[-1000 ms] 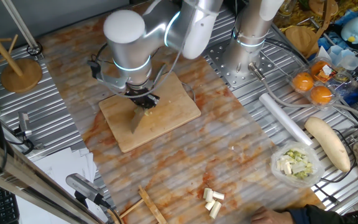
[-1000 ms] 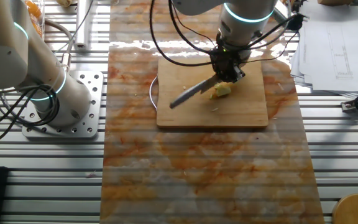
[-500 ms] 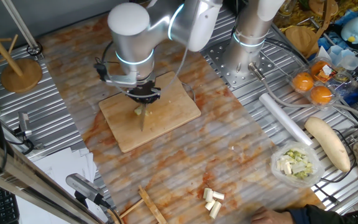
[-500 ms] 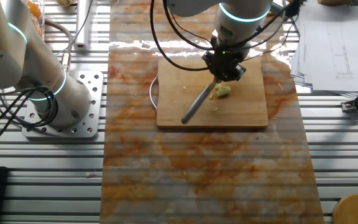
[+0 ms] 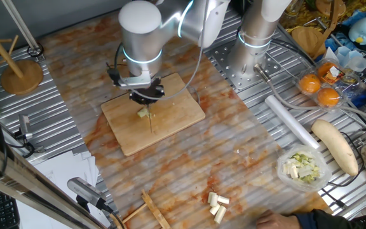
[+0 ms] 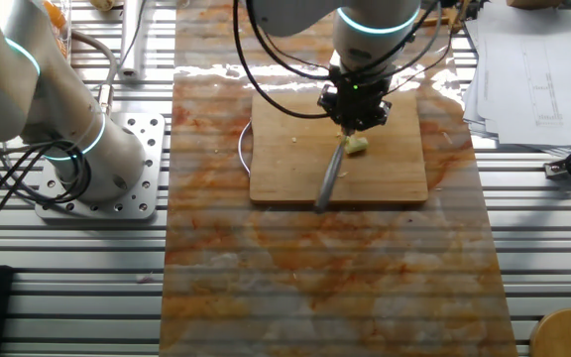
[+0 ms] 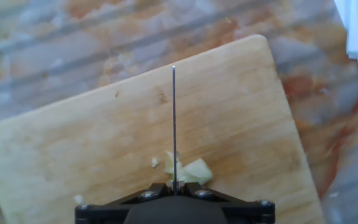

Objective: Chop the scallions

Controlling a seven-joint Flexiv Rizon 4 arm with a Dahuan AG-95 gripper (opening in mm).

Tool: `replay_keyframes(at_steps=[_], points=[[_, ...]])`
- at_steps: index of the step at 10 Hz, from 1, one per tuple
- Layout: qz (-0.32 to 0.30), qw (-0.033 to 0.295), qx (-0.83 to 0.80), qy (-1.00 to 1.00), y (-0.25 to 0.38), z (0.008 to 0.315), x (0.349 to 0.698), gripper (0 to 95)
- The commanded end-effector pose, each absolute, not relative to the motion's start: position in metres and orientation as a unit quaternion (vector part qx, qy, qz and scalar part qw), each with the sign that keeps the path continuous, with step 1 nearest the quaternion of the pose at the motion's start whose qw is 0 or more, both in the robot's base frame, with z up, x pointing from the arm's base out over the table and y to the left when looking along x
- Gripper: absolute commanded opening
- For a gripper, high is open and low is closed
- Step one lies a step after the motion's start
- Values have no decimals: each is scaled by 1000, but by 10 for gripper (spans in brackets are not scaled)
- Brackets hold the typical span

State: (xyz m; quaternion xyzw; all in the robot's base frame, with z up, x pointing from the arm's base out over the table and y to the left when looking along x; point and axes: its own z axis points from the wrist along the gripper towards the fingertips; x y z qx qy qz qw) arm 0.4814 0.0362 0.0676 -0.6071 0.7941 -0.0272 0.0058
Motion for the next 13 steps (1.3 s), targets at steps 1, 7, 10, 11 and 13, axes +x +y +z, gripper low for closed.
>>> replay_keyframes(at_steps=[1,7,10,11,13], points=[[-30,8,-634,772,34,63,489,0],[-25,8,-648,761,35,63,493,0],[-25,9,-653,757,35,49,495,0],[-29,9,-648,761,37,40,492,0],[-40,13,-647,761,47,30,495,0]])
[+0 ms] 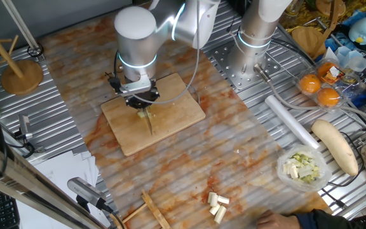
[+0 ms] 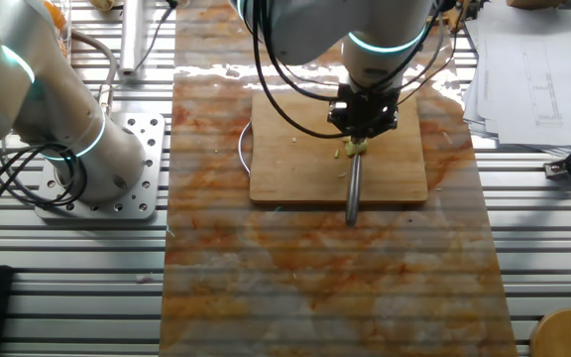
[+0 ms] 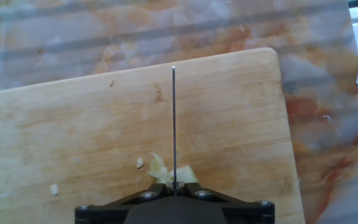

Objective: Chop the scallions

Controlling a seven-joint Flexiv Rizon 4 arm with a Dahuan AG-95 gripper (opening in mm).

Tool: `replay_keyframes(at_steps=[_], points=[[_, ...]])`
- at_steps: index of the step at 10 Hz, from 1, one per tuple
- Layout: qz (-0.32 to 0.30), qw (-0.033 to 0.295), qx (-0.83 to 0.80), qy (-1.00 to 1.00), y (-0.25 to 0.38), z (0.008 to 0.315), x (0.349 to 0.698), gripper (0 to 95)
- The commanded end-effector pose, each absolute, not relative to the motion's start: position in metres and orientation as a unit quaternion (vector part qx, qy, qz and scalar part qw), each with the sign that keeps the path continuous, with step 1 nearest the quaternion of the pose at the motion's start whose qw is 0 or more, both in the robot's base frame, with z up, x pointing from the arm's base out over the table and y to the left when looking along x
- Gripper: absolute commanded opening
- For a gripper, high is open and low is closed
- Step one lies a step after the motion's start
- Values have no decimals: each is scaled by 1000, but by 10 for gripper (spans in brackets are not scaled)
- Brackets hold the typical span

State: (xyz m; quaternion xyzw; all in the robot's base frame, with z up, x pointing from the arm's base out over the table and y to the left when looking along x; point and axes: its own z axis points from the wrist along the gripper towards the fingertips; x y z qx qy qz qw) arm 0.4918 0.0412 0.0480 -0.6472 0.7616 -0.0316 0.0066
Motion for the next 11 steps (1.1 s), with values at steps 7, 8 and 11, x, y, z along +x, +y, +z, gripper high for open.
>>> replay_keyframes(at_steps=[7,8,11], points=[[-52,28,-661,748,40,21,487,0],[-49,32,-673,737,26,18,483,0],[-37,36,-675,736,9,10,473,0]])
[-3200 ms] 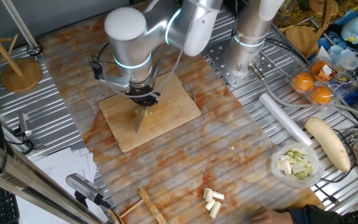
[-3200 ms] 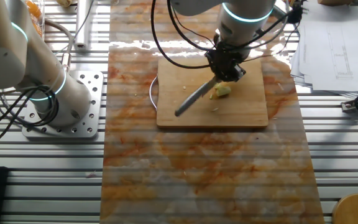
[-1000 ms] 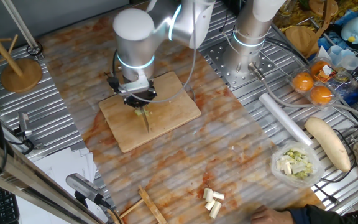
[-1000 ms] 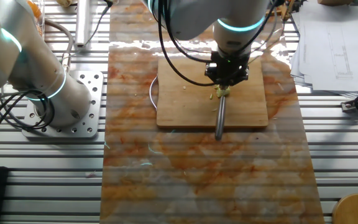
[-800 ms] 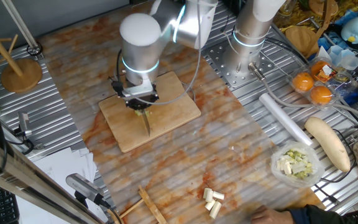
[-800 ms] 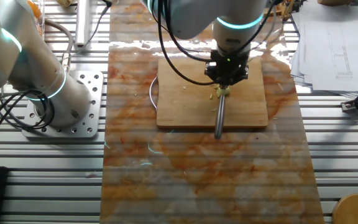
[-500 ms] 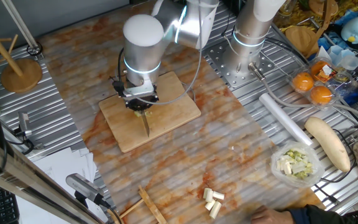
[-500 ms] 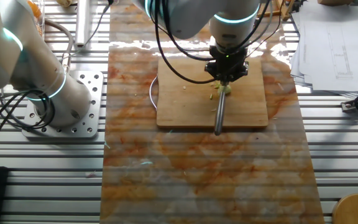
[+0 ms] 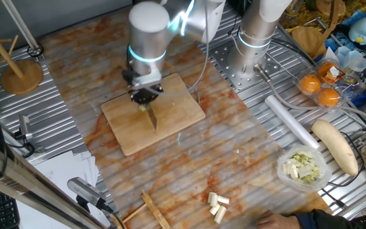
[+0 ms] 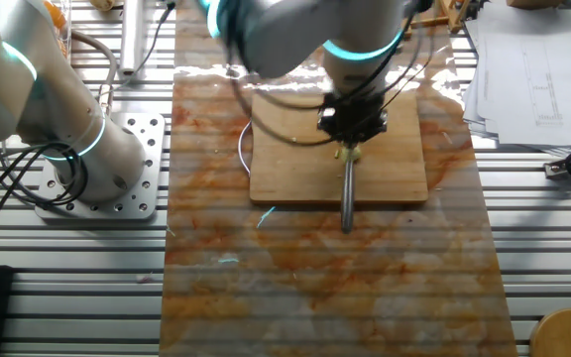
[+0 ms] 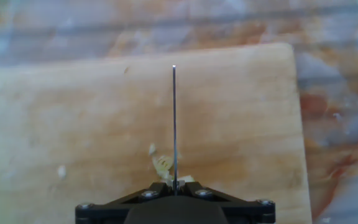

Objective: Chop the scallions

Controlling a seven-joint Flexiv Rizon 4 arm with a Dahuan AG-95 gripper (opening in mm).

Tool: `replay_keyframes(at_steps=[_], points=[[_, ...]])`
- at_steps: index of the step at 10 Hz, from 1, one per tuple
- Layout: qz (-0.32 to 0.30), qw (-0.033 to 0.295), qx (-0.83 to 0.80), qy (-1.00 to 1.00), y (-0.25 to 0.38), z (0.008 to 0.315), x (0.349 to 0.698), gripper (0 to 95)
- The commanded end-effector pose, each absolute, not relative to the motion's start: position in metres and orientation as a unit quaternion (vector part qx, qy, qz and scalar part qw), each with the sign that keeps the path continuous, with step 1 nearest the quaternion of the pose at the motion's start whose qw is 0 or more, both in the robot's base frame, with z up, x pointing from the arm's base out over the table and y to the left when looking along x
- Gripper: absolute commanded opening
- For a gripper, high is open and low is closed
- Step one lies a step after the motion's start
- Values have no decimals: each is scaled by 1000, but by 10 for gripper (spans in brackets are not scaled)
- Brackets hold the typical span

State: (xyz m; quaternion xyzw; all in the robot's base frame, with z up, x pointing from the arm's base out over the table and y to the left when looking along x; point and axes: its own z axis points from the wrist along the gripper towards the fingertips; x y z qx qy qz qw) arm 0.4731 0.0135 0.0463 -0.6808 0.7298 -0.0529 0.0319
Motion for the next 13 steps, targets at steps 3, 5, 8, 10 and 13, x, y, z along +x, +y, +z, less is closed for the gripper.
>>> replay_keyframes(at_steps=[3,5,8,10,13], points=[[-30,31,-639,768,48,11,491,0],[-33,34,-631,774,60,10,495,0],[-43,29,-661,749,36,9,486,0],[-44,31,-673,738,22,4,482,0],[-28,41,-661,749,24,-4,480,0]])
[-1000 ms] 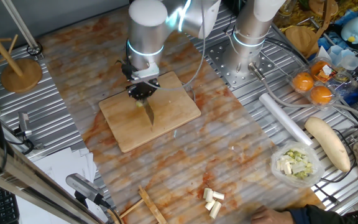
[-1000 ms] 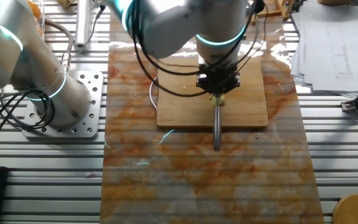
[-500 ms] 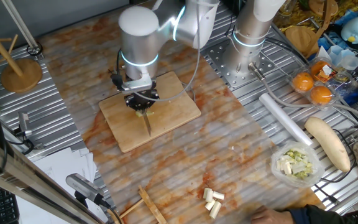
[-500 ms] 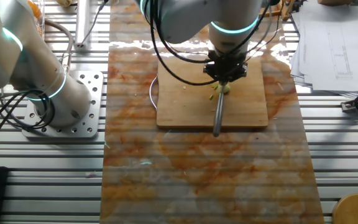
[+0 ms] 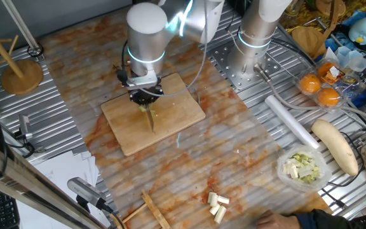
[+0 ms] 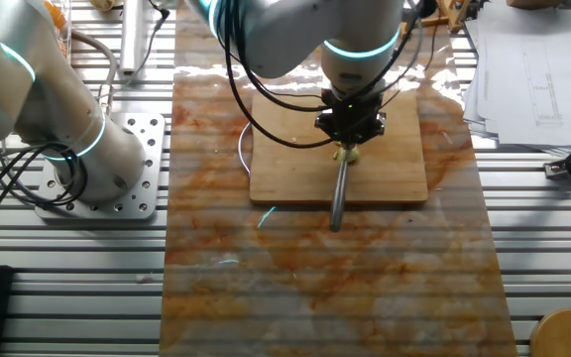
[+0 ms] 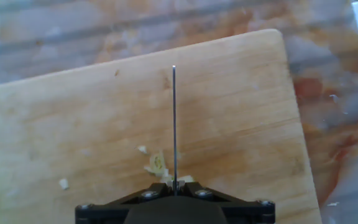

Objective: Chop the scallions

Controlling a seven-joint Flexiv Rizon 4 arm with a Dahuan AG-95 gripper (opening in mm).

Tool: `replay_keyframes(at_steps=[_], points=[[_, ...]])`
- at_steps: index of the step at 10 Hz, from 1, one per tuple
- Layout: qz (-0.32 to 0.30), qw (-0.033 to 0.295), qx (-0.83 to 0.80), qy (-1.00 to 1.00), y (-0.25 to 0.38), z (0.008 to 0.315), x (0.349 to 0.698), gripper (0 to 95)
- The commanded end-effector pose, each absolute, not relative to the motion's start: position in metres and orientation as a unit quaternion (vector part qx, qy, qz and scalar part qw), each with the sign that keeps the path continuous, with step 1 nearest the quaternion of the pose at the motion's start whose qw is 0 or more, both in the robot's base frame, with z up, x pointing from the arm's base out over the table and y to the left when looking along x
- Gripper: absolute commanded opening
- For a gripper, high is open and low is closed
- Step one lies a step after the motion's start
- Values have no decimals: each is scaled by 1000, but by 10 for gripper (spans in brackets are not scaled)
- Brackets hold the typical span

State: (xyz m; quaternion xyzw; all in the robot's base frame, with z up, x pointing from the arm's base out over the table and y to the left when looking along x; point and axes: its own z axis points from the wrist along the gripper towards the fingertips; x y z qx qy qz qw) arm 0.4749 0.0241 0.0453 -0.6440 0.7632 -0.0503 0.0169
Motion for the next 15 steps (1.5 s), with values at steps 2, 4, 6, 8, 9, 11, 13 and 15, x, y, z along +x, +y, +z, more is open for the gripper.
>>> replay_keyframes(at_steps=[2,4,6,8,9,11,13,15], points=[[-23,36,-642,765,39,1,486,0],[-29,34,-641,766,49,12,487,0],[-39,24,-648,760,38,14,481,0],[-42,32,-666,744,19,3,475,0],[-42,33,-670,740,14,-3,473,0],[-26,46,-660,749,17,-9,475,0],[-19,51,-638,768,35,-12,484,0],[-25,40,-636,770,43,6,485,0]])
